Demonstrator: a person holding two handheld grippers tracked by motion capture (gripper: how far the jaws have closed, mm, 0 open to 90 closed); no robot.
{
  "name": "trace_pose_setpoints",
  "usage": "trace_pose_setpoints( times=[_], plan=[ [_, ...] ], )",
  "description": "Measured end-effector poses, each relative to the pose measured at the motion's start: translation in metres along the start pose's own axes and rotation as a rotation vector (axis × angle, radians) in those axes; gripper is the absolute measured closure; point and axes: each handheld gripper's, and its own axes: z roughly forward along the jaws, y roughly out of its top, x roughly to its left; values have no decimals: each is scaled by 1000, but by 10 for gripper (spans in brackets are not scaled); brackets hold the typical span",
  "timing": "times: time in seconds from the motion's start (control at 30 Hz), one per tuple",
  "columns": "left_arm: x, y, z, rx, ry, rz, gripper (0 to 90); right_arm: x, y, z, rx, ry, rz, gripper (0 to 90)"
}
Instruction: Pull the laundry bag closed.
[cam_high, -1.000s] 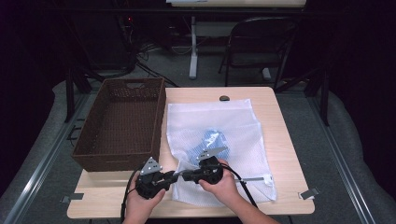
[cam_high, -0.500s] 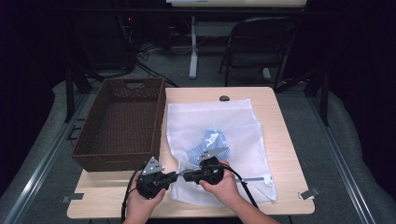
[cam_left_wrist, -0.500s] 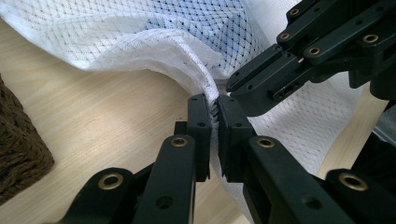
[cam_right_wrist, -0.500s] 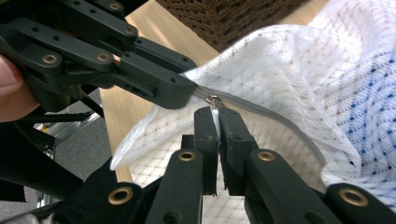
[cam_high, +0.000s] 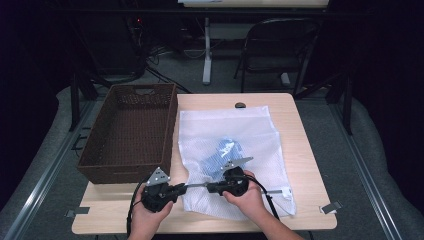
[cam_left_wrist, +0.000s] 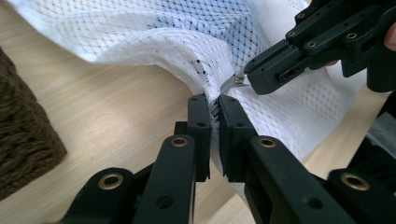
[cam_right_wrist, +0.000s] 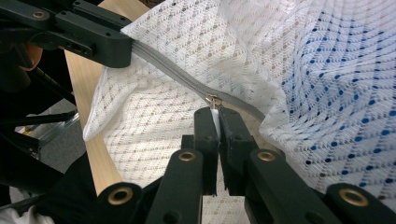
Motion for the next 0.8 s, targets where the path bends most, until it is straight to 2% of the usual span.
trace_pose_setpoints(
  times=[0.2, 0.27, 0.47, 0.63, 0.8],
  plan=[
    [3, -1, 3, -7, -31, -35, 750, 1, -1, 0, 1, -3, -14, 864],
    [3, -2, 5, -10, -52, -57, 708, 2, -1, 0, 2, -3, -16, 864],
    [4, -2, 13, 4, -86, -74, 611, 5, -2, 2, 7, -3, -24, 864],
    [7, -2, 24, 10, -100, -95, 573, 7, -2, 1, -1, -1, -31, 863],
    [7, 0, 33, 28, -100, -89, 578, 8, -3, 1, -7, 3, -33, 863]
  ],
)
